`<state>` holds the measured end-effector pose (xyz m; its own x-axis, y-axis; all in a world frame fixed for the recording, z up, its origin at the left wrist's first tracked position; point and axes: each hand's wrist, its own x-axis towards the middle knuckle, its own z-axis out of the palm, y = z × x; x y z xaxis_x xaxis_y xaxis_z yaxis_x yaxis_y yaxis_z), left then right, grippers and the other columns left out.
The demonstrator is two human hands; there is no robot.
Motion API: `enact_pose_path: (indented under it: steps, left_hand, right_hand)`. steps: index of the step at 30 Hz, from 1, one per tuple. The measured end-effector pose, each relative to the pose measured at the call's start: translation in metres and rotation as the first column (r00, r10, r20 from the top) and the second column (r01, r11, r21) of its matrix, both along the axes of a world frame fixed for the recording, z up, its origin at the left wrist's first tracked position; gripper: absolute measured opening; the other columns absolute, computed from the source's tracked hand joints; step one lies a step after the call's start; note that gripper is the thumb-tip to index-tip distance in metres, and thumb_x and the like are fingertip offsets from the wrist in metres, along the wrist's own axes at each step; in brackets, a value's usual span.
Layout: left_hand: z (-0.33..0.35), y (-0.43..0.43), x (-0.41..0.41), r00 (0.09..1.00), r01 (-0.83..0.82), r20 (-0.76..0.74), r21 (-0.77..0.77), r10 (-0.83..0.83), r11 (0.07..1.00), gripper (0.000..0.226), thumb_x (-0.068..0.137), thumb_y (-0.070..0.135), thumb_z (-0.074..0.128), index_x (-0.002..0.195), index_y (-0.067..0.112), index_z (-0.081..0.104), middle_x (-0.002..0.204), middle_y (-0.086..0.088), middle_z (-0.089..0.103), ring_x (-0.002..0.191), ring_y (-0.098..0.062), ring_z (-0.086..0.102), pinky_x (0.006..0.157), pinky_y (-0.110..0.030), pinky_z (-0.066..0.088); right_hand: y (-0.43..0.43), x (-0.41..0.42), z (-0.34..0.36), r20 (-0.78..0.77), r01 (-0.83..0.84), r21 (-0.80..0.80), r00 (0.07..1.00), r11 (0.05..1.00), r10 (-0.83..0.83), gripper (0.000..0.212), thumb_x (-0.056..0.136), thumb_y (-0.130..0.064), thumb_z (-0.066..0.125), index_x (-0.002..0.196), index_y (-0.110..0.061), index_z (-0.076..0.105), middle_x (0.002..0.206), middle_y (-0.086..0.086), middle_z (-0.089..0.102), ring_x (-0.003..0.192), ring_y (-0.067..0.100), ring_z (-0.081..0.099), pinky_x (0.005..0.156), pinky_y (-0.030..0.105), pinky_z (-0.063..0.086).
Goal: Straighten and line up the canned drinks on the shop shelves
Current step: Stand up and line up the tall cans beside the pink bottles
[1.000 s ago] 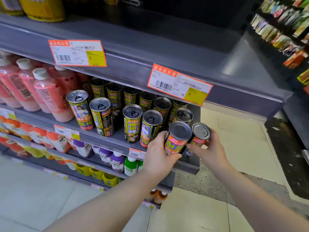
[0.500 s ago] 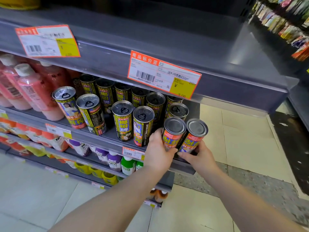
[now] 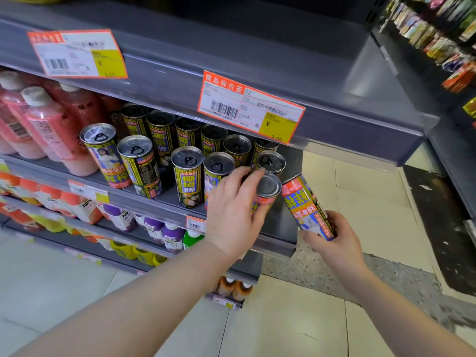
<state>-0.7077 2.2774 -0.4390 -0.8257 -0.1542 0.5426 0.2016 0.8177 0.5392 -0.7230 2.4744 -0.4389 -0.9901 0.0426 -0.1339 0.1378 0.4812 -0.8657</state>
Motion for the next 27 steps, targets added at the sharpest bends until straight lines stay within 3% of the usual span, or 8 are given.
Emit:
enact_pose_path:
  steps: [2, 5, 10, 16, 17, 19, 22, 27]
  left_hand:
    - [0.004, -0.004, -0.006, 1.000, 0.002, -0.017, -0.170, -0.005, 0.985, 0.045, 0.078, 0.040, 0.047, 0.118, 0.021, 0.057, 0.117, -0.006, 0.061, 0.105, -0.024, 0.045, 0.081, -0.038, 0.046]
    - [0.006, -0.005, -0.006, 0.999, 0.027, 0.040, -0.278, -0.016, 0.960, 0.046, 0.075, 0.040, 0.042, 0.109, 0.019, 0.065, 0.116, -0.003, 0.064, 0.104, -0.025, 0.050, 0.079, -0.040, 0.049]
    - [0.000, 0.000, -0.001, 0.994, 0.057, 0.104, -0.268, -0.030, 0.962, 0.054, 0.063, 0.029, 0.061, 0.114, 0.013, 0.062, 0.124, -0.011, 0.061, 0.095, -0.030, 0.065, 0.075, -0.042, 0.052]
    - [-0.002, -0.002, 0.002, 0.985, 0.104, 0.157, -0.188, -0.075, 0.977, 0.053, 0.071, 0.027, 0.052, 0.123, 0.018, 0.047, 0.134, -0.010, 0.053, 0.098, -0.034, 0.063, 0.076, -0.044, 0.052]
    - [-0.002, -0.004, 0.003, 0.979, 0.129, 0.174, -0.144, -0.103, 0.981, 0.054, 0.074, 0.029, 0.045, 0.126, 0.020, 0.040, 0.138, -0.009, 0.049, 0.102, -0.034, 0.061, 0.078, -0.045, 0.052]
    - [-0.001, -0.008, 0.003, 0.969, 0.178, 0.181, -0.047, -0.167, 0.983, 0.058, 0.075, 0.031, 0.038, 0.132, 0.024, 0.028, 0.145, -0.007, 0.041, 0.114, -0.033, 0.055, 0.087, -0.046, 0.050]
    - [-0.007, -0.010, 0.007, 0.971, 0.207, 0.128, -0.012, -0.204, 0.978, 0.063, 0.079, 0.020, 0.053, 0.135, 0.023, 0.027, 0.149, -0.010, 0.035, 0.122, -0.032, 0.050, 0.095, -0.043, 0.047]
    - [-0.014, -0.014, 0.021, 0.970, 0.189, 0.142, 0.061, -0.196, 0.980, 0.056, 0.084, 0.025, 0.045, 0.137, 0.024, 0.028, 0.146, -0.010, 0.036, 0.129, -0.025, 0.041, 0.101, -0.032, 0.041]
  right_hand:
    - [0.003, 0.001, 0.008, -0.012, -0.006, 0.051, 1.000, 0.999, 0.006, 0.036, 0.072, -0.009, 0.074, 0.098, -0.024, 0.054, 0.084, -0.011, 0.061, 0.069, 0.006, 0.057, 0.057, 0.017, 0.045]
    - [0.002, -0.005, 0.019, -0.044, 0.015, 0.080, 0.999, 0.997, -0.012, 0.044, 0.070, -0.011, 0.077, 0.101, -0.023, 0.050, 0.083, -0.012, 0.059, 0.070, 0.001, 0.055, 0.055, 0.012, 0.042]
    - [-0.017, -0.018, 0.032, -0.109, -0.069, 0.135, 0.990, 0.988, 0.084, 0.061, 0.065, -0.012, 0.083, 0.109, -0.024, 0.043, 0.089, -0.013, 0.053, 0.079, 0.006, 0.052, 0.063, 0.009, 0.037]
    - [-0.040, -0.034, 0.031, -0.151, -0.173, 0.080, 0.971, 0.982, 0.183, 0.067, 0.060, -0.009, 0.085, 0.111, -0.021, 0.043, 0.090, -0.023, 0.050, 0.080, -0.012, 0.052, 0.065, -0.001, 0.038]
    - [-0.040, -0.035, 0.029, -0.149, -0.187, 0.066, 0.969, 0.980, 0.195, 0.066, 0.061, -0.007, 0.085, 0.110, -0.022, 0.043, 0.091, -0.023, 0.051, 0.081, -0.015, 0.052, 0.067, -0.001, 0.038]
    - [-0.039, -0.035, 0.022, -0.097, -0.202, 0.016, 0.974, 0.979, 0.203, 0.063, 0.064, -0.009, 0.084, 0.111, -0.022, 0.045, 0.096, -0.019, 0.056, 0.089, -0.008, 0.055, 0.079, 0.013, 0.043]
    - [-0.038, -0.031, 0.004, 0.000, -0.212, -0.014, 0.977, 0.977, 0.212, 0.069, 0.064, -0.016, 0.085, 0.122, -0.019, 0.047, 0.114, -0.004, 0.062, 0.108, 0.013, 0.057, 0.095, 0.033, 0.045]
    - [-0.043, -0.029, -0.006, -0.006, -0.171, -0.006, 0.985, 0.985, 0.171, 0.068, 0.069, -0.012, 0.081, 0.127, -0.017, 0.045, 0.114, 0.000, 0.062, 0.103, 0.015, 0.057, 0.091, 0.033, 0.046]
